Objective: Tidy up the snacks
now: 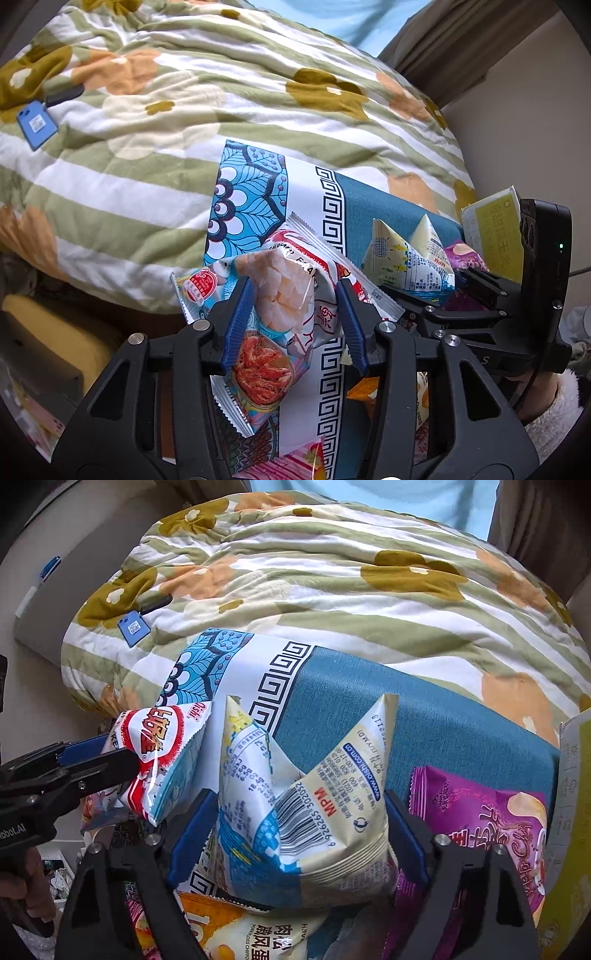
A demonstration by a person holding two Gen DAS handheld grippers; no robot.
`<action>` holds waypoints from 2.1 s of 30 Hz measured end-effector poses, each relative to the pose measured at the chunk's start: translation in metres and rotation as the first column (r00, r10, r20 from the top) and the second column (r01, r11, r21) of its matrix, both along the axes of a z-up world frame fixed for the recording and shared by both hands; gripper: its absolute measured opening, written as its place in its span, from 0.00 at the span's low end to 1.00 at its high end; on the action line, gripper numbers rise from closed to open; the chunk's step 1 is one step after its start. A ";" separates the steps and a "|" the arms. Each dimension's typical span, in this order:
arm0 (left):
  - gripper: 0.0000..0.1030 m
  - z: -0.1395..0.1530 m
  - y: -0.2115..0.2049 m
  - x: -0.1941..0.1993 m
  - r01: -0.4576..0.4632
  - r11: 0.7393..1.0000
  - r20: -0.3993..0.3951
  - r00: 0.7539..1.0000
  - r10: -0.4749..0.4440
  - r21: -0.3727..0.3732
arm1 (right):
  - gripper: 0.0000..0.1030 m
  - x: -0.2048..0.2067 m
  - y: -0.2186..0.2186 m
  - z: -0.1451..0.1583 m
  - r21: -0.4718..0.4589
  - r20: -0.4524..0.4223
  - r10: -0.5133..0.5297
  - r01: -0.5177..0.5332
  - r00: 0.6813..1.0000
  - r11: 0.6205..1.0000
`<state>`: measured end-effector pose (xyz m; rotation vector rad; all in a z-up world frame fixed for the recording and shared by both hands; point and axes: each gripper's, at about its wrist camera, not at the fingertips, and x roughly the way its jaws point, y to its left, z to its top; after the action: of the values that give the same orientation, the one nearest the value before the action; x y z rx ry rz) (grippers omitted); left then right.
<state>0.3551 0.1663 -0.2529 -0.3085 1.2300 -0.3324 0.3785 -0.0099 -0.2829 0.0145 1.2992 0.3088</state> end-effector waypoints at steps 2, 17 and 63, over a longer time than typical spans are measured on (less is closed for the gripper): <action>0.33 0.003 0.002 -0.001 0.003 1.000 0.000 1.000 -0.003 -0.010 | 0.68 -0.002 -0.002 0.001 0.020 -0.003 -0.008 0.008 1.000 1.000; 0.23 0.039 0.012 -0.018 0.002 0.996 0.032 0.999 0.001 -0.085 | 0.65 -0.016 -0.004 0.041 0.085 0.080 -0.027 0.020 0.996 0.996; 1.00 0.173 -0.341 -0.124 0.318 0.948 0.289 0.910 -0.299 -0.020 | 0.65 -0.199 -0.335 0.183 0.148 0.286 -0.390 0.362 0.875 0.920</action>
<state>0.2313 -0.1744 -0.0801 -0.1150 0.9838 -0.6699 0.1797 -0.3449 -0.0999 0.2841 0.9407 0.0286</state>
